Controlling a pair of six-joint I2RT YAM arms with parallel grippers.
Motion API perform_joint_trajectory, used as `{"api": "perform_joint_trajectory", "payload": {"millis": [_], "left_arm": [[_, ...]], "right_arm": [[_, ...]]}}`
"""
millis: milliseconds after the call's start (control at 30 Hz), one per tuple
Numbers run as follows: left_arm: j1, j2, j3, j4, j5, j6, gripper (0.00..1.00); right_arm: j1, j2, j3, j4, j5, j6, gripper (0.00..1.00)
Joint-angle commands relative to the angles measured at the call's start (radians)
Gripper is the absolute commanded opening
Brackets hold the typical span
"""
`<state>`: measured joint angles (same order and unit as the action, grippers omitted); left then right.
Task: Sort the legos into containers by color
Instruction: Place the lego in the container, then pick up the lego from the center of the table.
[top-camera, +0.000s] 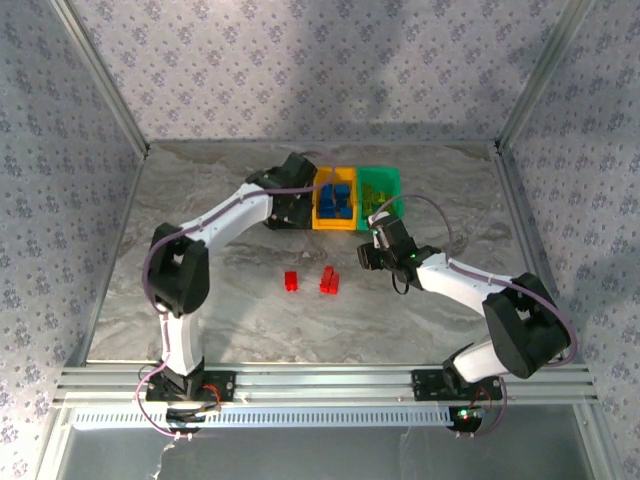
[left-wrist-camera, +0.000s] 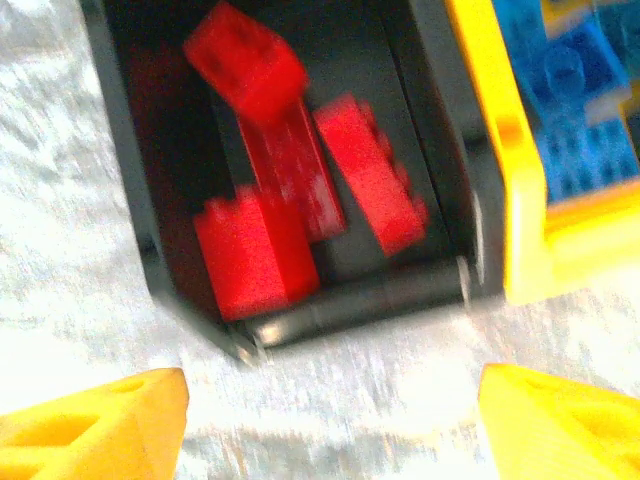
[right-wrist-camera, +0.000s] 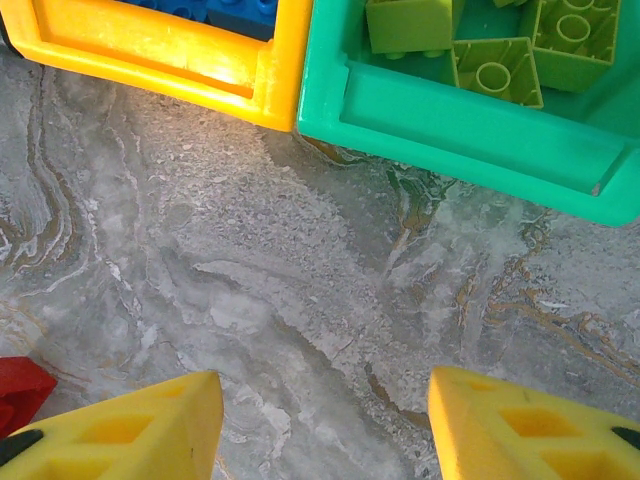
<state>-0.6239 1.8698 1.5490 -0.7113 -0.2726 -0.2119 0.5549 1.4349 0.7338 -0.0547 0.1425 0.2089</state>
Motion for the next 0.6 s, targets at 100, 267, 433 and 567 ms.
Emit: {"api": "perform_joint_trajectory", "payload": {"millis": [100,267,433,567], "left_arm": [[-0.031,-0.215,-0.264,0.098,0.122,-0.074,0.76],[-0.075,-0.316,-0.409,0.116,0.176,-0.147,0.76],[-0.103,-0.329,-0.469,0.108,0.263,-0.203,0.76],[-0.144,-0.305,-0.474,0.071,0.258,-0.218,0.76]], "right_arm": [[-0.006,0.009,0.008,-0.003,-0.017,0.008,0.59],[-0.001,0.011,0.012,-0.006,-0.031,0.018,0.59],[-0.001,0.022,0.019,-0.01,-0.03,0.02,0.59],[-0.002,0.028,0.019,-0.008,-0.032,0.02,0.59]]}}
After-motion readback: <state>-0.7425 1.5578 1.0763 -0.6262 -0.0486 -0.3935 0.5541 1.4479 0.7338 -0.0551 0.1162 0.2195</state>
